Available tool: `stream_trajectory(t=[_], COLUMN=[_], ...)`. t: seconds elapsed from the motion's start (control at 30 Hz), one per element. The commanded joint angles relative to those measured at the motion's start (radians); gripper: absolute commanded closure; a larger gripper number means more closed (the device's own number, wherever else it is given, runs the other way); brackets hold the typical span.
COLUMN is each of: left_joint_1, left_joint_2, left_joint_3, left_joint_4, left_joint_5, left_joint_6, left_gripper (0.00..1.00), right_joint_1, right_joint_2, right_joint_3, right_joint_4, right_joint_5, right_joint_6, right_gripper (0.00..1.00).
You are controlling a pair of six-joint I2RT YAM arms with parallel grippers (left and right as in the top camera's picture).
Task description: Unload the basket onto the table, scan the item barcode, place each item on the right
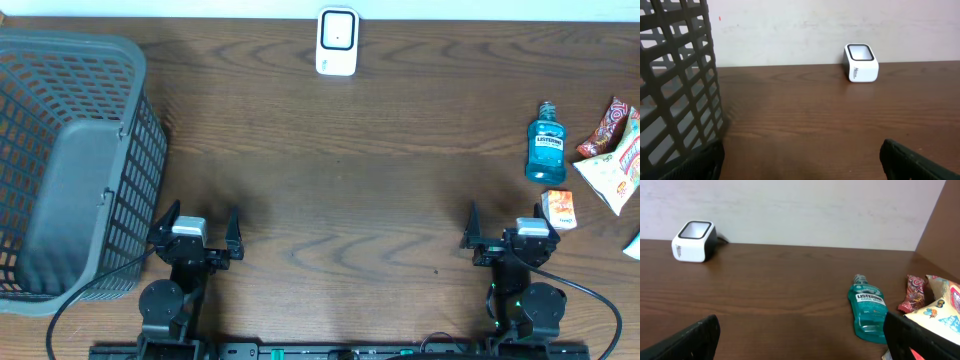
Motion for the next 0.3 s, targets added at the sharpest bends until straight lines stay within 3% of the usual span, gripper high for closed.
stream_trajectory(t=[0.0,0.27], left_joint_1=[-0.002,-0.002], left_joint_2=[-0.007,-0.007], left_joint_3=[-0.011,-0.011], left_joint_4=[-0.041,-0.041], left_joint_5=[0.003,0.003], left_joint_6=[0.009,0.009], left_gripper=[0.01,0.01], right_joint_1=[-0.003,-0.003], right_joint_2=[-0.003,-0.003], right_joint_3=[-0.001,-0.001], right_joint_4=[-0.004,-0.004], right_joint_5=[-0.006,-0.006], right_joint_6=[-0.008,-0.008], right_gripper=[0.01,0.01])
